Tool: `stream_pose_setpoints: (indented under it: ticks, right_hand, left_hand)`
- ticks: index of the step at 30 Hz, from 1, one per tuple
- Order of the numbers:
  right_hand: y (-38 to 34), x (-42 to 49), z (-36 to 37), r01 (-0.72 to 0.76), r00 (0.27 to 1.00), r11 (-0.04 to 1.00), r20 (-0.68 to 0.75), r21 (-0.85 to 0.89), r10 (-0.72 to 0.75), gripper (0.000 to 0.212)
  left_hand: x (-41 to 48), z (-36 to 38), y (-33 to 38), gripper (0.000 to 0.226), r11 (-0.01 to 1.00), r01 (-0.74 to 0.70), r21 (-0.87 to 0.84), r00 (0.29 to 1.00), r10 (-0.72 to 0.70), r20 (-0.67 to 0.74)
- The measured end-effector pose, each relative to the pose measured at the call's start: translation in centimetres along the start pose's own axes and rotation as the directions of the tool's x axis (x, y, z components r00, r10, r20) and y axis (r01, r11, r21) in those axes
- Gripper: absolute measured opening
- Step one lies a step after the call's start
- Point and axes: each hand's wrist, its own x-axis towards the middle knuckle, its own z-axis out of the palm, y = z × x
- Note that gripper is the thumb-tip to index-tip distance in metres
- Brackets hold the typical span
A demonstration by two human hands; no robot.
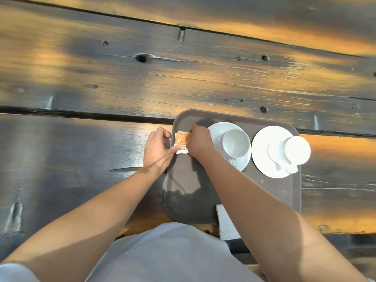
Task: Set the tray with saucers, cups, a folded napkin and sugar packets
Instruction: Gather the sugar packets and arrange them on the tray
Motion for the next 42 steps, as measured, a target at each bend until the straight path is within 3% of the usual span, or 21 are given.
stream_pose_setpoints:
  ticks: [3,7,11,14,20,23,25,28,34,42]
  right_hand:
    - [-0.3,-0.6,0.0,-0.061,0.998,0.996,-0.026,0.065,0.063,0.009]
    - [-0.6,-1.5,0.4,-0.159,0.987,0.961,0.001,0.227,0.163,0.014]
    - [-0.7,-1.8,0.8,-0.214,0.975,0.900,0.026,0.379,0.221,0.030]
    - [-0.4,-1.8,0.5,-0.202,0.978,0.891,0.029,0.407,0.209,0.035]
    - [1.2,-1.8,-0.2,-0.139,0.987,0.936,-0.038,0.324,0.159,0.036]
    - [1.4,-1.7,-0.7,-0.184,0.982,0.872,0.040,0.454,0.187,0.025]
    - [1.2,-1.7,-1.2,-0.284,0.959,0.746,0.162,0.603,0.234,0.024]
    - [0.6,-1.4,-1.6,-0.400,0.917,0.602,0.290,0.691,0.275,0.030]
    - [0.3,-1.5,-1.3,-0.475,0.879,0.524,0.358,0.707,0.315,0.033]
    - [0.7,-1.9,-1.1,-0.505,0.862,0.482,0.390,0.716,0.324,0.044]
  left_hand:
    - [0.0,0.0,0.5,0.020,1.000,0.006,0.022,1.000,-0.007,0.027]
    - [-0.1,0.2,1.6,0.003,0.991,0.099,0.085,0.995,-0.101,0.020]
    - [-0.1,0.7,3.1,0.017,0.966,0.144,0.217,0.990,-0.143,-0.019]
    - [0.1,0.7,3.9,0.015,0.940,0.162,0.299,0.986,-0.163,-0.020]
    - [0.6,0.0,3.0,0.007,0.973,0.158,0.171,0.987,-0.161,0.005]
    - [0.8,-0.4,2.9,0.006,0.982,0.172,0.078,0.985,-0.171,-0.023]
    - [1.0,-0.4,3.3,0.017,0.978,0.207,0.028,0.978,-0.206,-0.024]
    - [1.4,-0.4,4.5,0.038,0.957,0.289,0.019,0.956,-0.289,0.042]
    - [1.5,-0.5,6.2,0.053,0.929,0.369,0.015,0.920,-0.367,0.137]
    - [0.9,-1.2,6.1,0.063,0.844,0.511,-0.162,0.852,-0.472,0.226]
